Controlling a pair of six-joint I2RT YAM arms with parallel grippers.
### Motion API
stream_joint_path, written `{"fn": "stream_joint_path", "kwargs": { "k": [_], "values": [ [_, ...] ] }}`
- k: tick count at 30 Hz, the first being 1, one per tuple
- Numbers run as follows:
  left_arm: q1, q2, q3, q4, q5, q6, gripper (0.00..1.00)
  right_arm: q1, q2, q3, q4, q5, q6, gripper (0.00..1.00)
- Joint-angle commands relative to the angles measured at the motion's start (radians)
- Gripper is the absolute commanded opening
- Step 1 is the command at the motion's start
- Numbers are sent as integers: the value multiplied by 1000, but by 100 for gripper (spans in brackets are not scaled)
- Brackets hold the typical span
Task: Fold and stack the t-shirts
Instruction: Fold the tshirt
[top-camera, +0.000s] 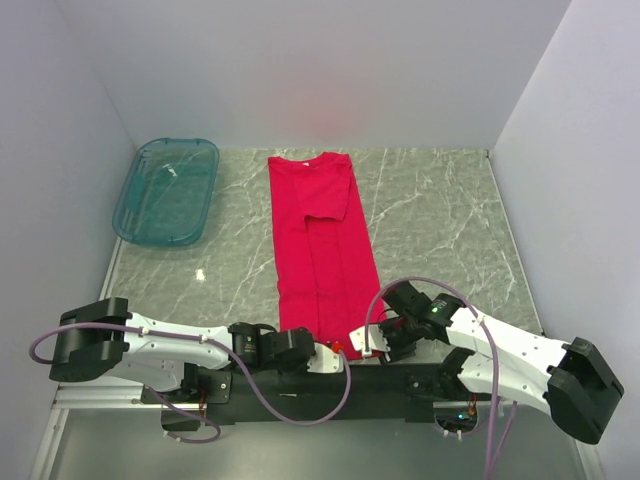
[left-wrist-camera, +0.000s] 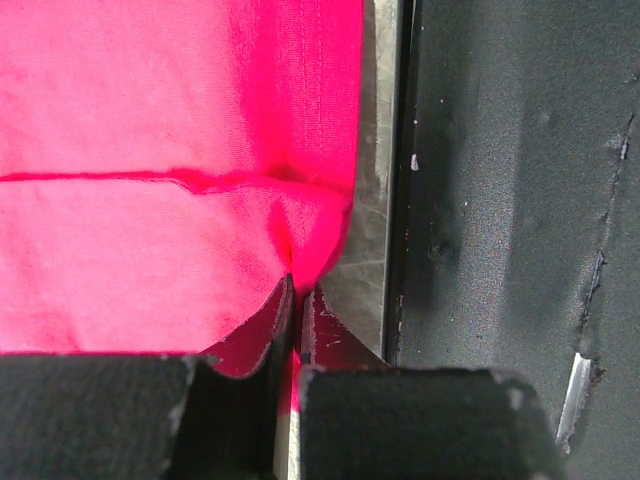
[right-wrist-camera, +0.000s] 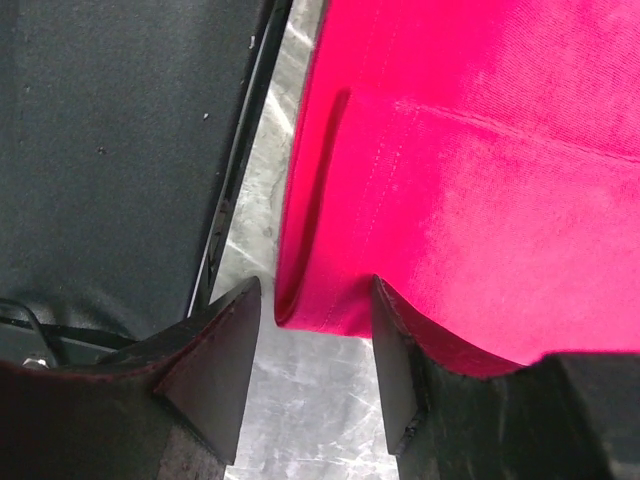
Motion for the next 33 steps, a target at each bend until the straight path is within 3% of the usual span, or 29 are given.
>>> {"fn": "stream_joint_path", "kwargs": {
  "k": [1,7,11,12,18,22,28,33],
  "values": [
    [-3,-28,-12,19,-10,-2,3,13,6,11,41,18,35,54],
    [-2,-45,-15,22,-12,-4,3,27,20,19,50,64,75,43],
    [-3,-54,-18,25,-15,-5,2,47,21,22,59,92,95,30],
    [-3,-56,-18,26,-15,-7,2,48,20,19,59,95,95,23],
    [-2,-68,-24,36,-18,-7,1,45,5,26,66,70,115,6],
    [1,-97,-33,52,-29,-1,1,-24,-23,83,18,9,101,4],
    [133,-183,-38,109,25,51,1,-254,40,238,-79,-115,27,0],
    [352,-145,-2,236,112,169,1,-360,245,416,22,-132,128,0]
  ]
}}
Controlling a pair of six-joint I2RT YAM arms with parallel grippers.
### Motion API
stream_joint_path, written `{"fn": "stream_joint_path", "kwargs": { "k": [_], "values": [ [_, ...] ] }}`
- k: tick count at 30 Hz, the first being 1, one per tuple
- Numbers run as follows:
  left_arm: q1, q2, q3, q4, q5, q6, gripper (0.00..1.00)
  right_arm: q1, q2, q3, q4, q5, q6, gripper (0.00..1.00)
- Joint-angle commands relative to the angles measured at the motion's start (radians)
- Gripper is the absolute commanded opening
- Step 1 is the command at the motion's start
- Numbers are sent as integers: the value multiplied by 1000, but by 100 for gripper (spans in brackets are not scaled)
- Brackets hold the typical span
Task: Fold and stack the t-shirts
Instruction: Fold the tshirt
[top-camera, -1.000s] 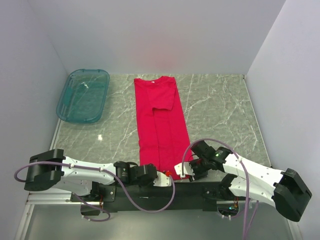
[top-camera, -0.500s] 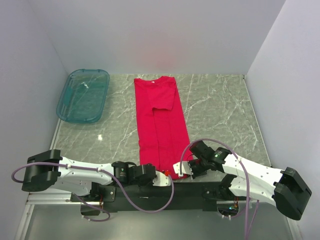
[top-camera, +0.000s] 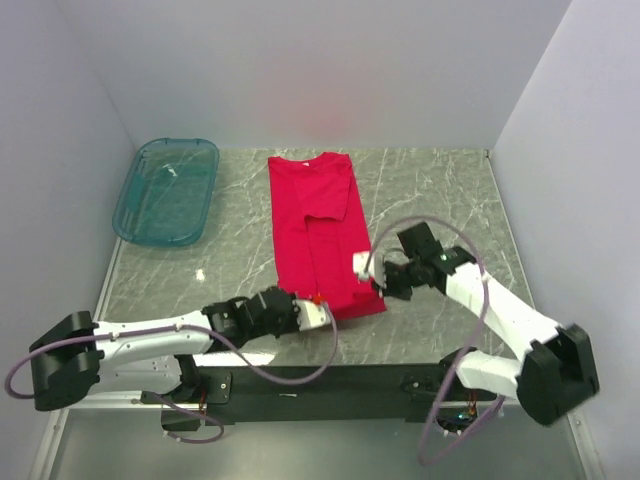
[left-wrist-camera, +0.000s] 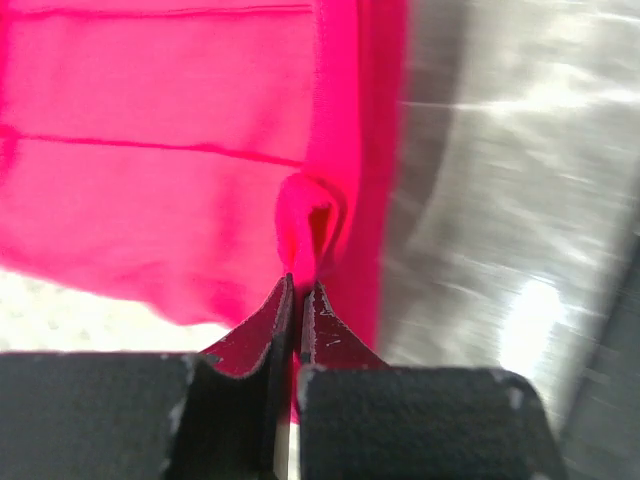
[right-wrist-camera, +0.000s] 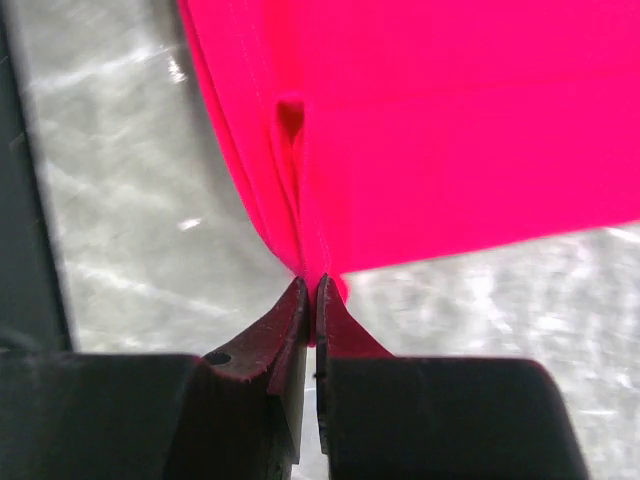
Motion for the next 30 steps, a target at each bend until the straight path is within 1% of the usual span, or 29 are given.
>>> {"fn": "stream_joint_path", "kwargs": {
  "k": [1,2,3,4,6,7,8,10,11,13,17,23,30],
  "values": [
    [129,40,49,158,82,106,1,-48,134,123,90,-28,114,0],
    [204,90,79,184,100,129,1,-54,203,149,142,3,142,0],
    [241,119,99,220,120,136,1,-74,239,206,158,14,164,0],
    [308,148,139,239,128,156,0,-85,271,237,173,24,211,0],
    [367,237,184,279,131,172,0,-110,355,323,201,41,247,0],
    [419,265,237,280,157,184,1,-116,381,350,207,49,283,0],
    [442,324,266,277,165,190,1,-120,432,399,214,57,298,0],
    [487,383,353,255,169,212,1,-127,475,438,231,92,340,0],
    [497,429,377,250,169,216,1,-127,512,467,247,106,351,0],
    [525,469,432,244,172,227,1,-131,545,498,257,138,377,0],
    [559,553,484,250,166,233,1,-134,624,570,271,167,411,0],
    [590,624,566,215,175,244,1,-140,702,649,270,195,448,0],
    [611,666,604,202,179,245,1,-145,757,712,270,206,469,0]
  ]
}}
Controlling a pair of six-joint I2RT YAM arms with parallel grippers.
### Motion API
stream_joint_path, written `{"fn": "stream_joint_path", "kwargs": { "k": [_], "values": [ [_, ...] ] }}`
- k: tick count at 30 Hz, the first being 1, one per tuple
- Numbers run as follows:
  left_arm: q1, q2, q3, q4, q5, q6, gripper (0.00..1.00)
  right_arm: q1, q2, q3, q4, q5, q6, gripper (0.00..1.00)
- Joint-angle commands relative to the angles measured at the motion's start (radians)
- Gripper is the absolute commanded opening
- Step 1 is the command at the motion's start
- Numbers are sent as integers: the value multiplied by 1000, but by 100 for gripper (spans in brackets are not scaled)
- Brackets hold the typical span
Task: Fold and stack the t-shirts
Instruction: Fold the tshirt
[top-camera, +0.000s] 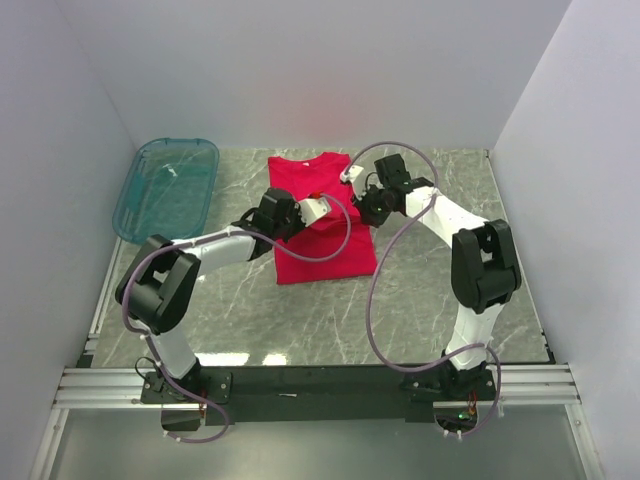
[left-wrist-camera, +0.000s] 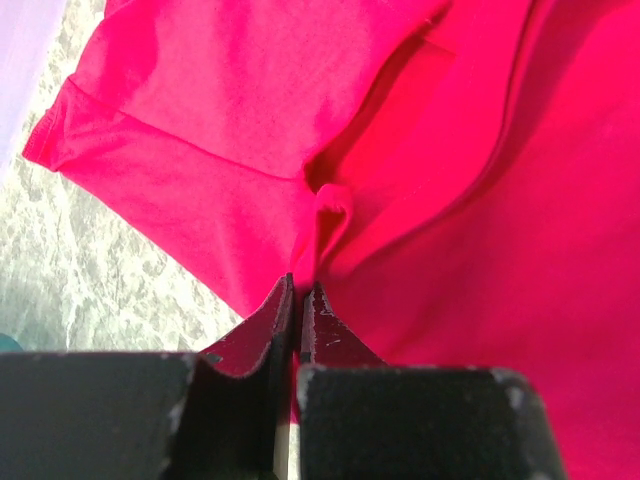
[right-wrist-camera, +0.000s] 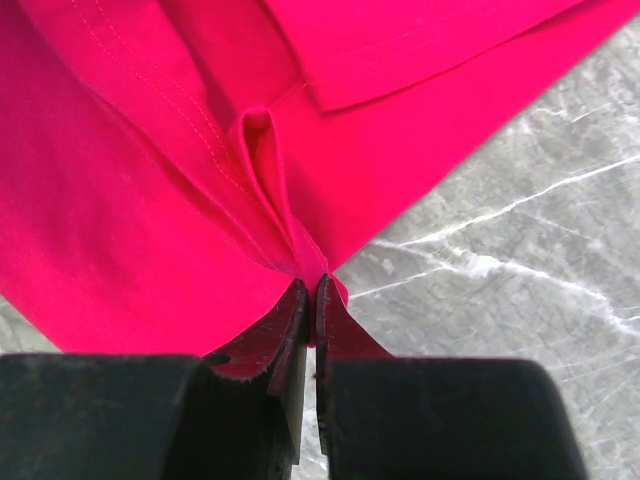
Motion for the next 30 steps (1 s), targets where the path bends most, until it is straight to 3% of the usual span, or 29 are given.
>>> {"fn": "stream_joint_path", "kwargs": {
  "k": [1,30],
  "values": [
    [16,17,59,-7,30,23,1,-11,18,66,23,13,30,0],
    [42,89,158,-67,18,38,1,-12,110,167,19,31,67,2]
  ]
}}
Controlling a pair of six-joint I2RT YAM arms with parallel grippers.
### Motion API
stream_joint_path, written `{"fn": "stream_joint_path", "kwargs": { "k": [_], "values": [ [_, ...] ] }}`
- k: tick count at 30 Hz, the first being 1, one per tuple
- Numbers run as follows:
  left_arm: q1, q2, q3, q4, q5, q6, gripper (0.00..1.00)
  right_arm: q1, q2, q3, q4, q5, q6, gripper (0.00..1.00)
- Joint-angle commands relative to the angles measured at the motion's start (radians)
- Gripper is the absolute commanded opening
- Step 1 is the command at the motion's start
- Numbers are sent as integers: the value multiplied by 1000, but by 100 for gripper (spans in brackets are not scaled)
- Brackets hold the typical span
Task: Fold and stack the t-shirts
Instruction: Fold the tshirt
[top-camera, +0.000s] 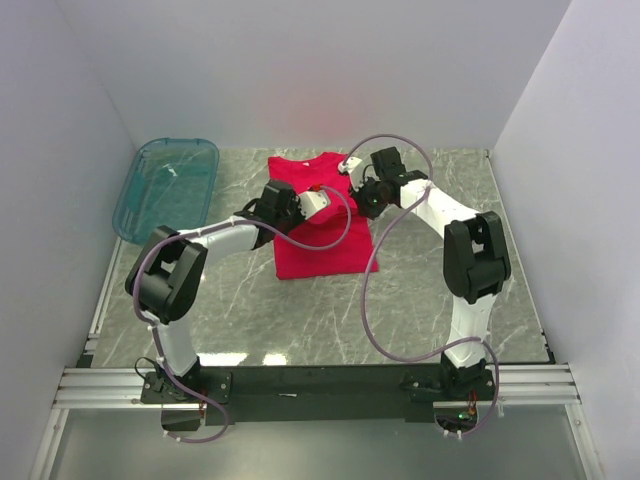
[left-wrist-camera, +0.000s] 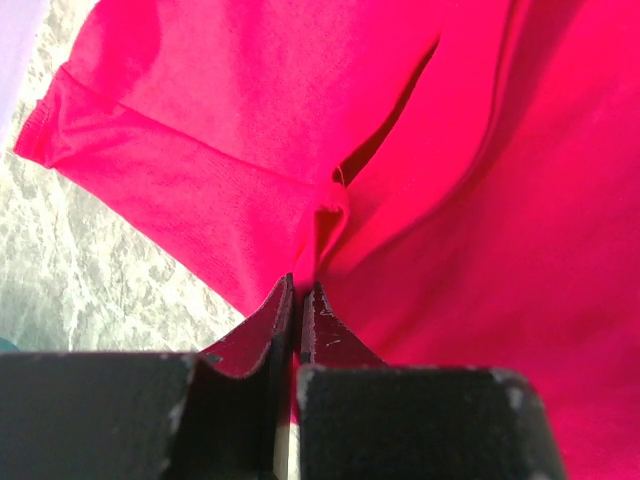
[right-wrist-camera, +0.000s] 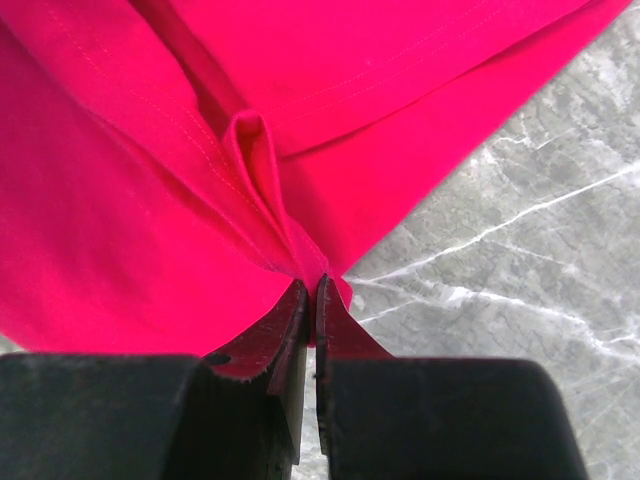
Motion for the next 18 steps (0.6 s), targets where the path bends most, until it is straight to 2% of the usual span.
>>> {"fn": "stream_joint_path", "kwargs": {
  "k": [1,9,15,16,17,18],
  "values": [
    [7,6,48,3,6,20,1,-8,23,58,15,10,13,2],
    [12,24,65,-9,-5,17,1,-8,38,75,23,22,21,3],
    [18,35,85,-31,-18,5,1,-8,78,124,20,29,47,9],
    [18,38,90,-33,-18,2,15,-8,84,129,29,37,53,14],
    [18,38,94,-33,-49,-4,30,-8,87,129,37,49,75,25],
    [18,35,102,-31,-54,-19,54,-8,90,130,47,93,95,46]
  ]
}}
